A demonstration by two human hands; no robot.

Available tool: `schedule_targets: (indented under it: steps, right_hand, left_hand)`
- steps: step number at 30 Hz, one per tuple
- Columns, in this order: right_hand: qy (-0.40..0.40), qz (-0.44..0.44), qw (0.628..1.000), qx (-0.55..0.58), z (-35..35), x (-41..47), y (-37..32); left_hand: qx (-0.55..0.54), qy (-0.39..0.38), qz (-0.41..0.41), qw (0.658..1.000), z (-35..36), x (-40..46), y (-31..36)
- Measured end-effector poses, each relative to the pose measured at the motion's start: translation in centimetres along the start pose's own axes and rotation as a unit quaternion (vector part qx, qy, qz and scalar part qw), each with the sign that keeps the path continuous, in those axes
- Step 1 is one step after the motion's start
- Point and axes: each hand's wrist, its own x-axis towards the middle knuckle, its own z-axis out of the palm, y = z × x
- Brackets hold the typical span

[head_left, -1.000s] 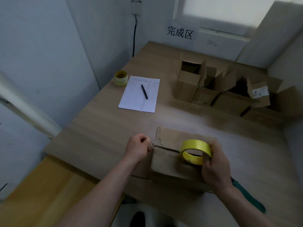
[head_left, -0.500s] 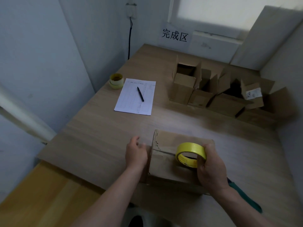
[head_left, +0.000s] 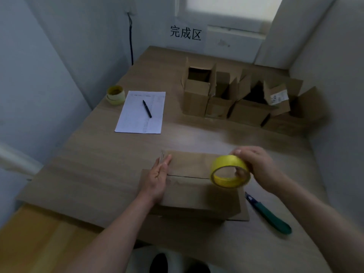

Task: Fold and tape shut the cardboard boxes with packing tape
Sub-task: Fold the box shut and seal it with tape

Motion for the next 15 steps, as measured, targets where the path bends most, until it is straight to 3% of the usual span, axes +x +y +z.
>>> schedule_targets:
  steps: [1, 2, 3, 4, 9, 15]
  right_hand:
    - [0.024, -0.022, 0.985, -0.171, -1.2, -0.1, -0.1]
    - [0.045, -0.044, 0.942, -0.329, -2.0, -0.2, 0.0]
    - [0.059, -0.056, 0.899, -0.429, -2.5, -0.4, 0.2]
    - [0.062, -0.052, 0.880, -0.469, -2.7, -0.7, 0.4]
    - [0.057, 0.019, 0.855, -0.515, -1.8, -1.1, 3.2]
    - [0.072, 0.029, 0.850, -0.521, -1.2, -0.5, 5.9]
  left_hand:
    - [-0.003, 0.006, 0.002, 1.000, 0.0, -0.1, 0.1]
    - [-0.001, 0.011, 0.009, 1.000, 0.0, -0.2, 0.3]
    - [0.003, 0.012, 0.017, 1.000, 0.2, -0.2, 0.4]
    - [0.009, 0.012, 0.022, 1.000, 0.2, -0.3, 0.4]
    - [0.033, 0.014, 0.008, 0.999, 0.1, -0.3, 0.5]
    - [0.048, 0.019, 0.018, 0.999, 0.1, -0.6, 0.9]
